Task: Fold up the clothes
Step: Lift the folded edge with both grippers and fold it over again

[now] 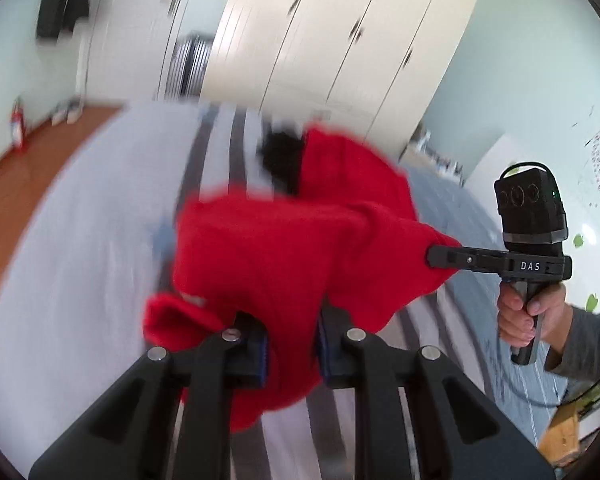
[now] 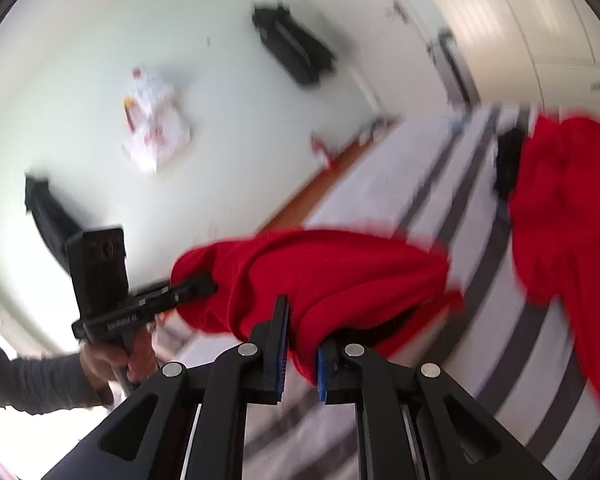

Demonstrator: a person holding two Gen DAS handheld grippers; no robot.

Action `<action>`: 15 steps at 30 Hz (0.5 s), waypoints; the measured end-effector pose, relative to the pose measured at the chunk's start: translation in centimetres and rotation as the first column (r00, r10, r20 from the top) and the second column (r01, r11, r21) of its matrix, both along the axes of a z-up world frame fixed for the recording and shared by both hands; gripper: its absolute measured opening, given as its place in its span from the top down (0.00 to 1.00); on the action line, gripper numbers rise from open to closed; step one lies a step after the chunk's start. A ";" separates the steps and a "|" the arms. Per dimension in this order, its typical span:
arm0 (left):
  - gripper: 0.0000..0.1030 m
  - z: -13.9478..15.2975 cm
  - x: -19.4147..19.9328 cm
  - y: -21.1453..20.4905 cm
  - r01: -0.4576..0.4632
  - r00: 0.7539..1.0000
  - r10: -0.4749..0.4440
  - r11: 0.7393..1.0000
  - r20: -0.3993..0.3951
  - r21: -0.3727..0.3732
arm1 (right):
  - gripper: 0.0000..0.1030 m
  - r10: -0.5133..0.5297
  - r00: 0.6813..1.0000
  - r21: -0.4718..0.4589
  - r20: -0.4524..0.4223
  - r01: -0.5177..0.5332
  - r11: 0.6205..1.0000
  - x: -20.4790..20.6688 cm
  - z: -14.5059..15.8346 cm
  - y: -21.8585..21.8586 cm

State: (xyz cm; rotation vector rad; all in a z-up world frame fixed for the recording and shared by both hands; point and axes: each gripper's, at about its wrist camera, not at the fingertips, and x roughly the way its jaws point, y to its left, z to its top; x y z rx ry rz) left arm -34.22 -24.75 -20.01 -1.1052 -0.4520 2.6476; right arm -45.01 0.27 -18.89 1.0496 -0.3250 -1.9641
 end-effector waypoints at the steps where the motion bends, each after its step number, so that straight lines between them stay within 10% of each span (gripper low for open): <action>1: 0.85 -2.4 2.1 0.5 -0.008 0.999 0.007 1.000 0.050 0.018 | 0.90 0.019 0.998 0.019 0.057 -0.020 1.000 2.0 -2.5 0.0; 6: 0.84 -13.0 12.1 4.1 0.006 0.948 -0.009 1.000 0.319 0.009 | 0.89 0.048 0.938 0.156 0.342 -0.107 0.982 11.9 -15.3 0.8; 15: 0.61 -12.2 14.2 3.7 -0.072 0.938 0.046 0.995 0.345 0.063 | 0.74 0.045 0.912 0.136 0.408 -0.109 0.985 15.0 -16.6 2.2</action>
